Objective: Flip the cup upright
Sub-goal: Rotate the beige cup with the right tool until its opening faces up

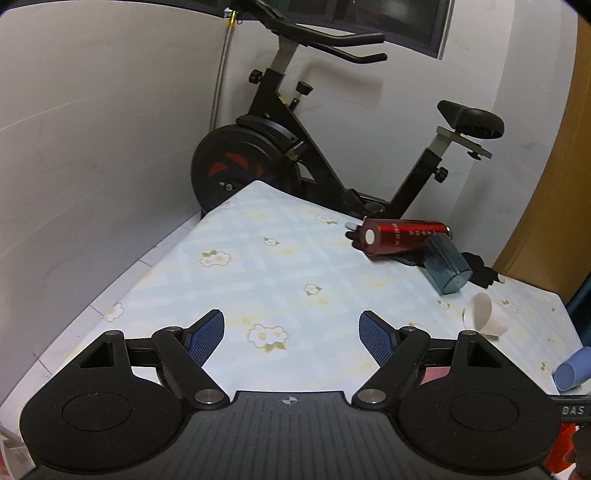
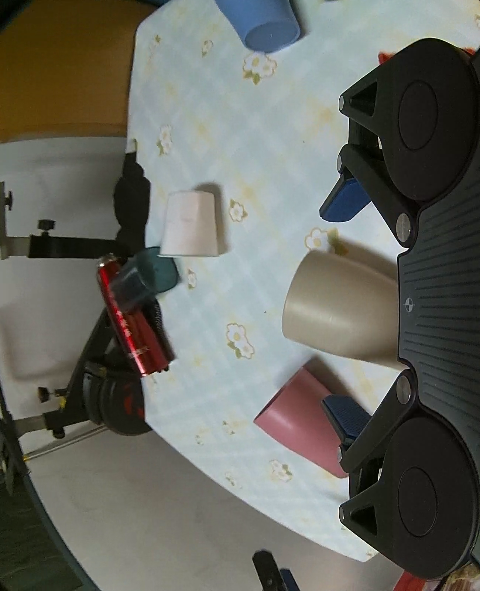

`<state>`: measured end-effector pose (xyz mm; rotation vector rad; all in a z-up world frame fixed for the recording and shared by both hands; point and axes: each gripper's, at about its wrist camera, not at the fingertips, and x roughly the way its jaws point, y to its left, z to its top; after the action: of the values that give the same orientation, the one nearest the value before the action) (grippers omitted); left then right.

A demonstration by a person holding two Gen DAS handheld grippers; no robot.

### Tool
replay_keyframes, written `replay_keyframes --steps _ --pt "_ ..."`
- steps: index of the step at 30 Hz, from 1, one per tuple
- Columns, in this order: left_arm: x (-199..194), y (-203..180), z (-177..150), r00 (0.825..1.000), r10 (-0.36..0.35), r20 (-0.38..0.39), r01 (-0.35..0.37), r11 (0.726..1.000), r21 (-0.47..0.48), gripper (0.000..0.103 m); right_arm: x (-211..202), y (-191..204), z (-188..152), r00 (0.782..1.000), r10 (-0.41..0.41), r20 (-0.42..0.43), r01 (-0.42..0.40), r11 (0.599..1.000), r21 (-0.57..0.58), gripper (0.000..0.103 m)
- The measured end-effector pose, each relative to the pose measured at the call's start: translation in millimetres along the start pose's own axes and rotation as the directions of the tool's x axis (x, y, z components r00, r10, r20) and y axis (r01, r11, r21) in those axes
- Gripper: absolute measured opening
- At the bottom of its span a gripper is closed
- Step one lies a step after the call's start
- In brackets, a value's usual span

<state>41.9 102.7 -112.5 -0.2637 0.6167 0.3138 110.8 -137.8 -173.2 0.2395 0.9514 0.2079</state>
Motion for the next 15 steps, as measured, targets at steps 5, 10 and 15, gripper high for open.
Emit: replay_keyframes --steps 5,10,15 --pt "-4 4 -5 1.0 0.002 0.0 -0.002 1.0 -0.014 0.082 20 -2 3 0.999 -0.008 -0.05 0.01 0.999 0.036 0.096" --pt "-7 6 -10 1.0 0.0 0.0 0.0 1.0 -0.018 0.082 36 -9 6 0.996 -0.029 -0.082 0.034 0.998 0.055 0.096" --pt "-8 7 -10 1.0 -0.009 -0.004 0.009 1.0 -0.022 0.082 47 -13 6 0.994 -0.036 -0.108 0.042 0.998 0.057 0.095"
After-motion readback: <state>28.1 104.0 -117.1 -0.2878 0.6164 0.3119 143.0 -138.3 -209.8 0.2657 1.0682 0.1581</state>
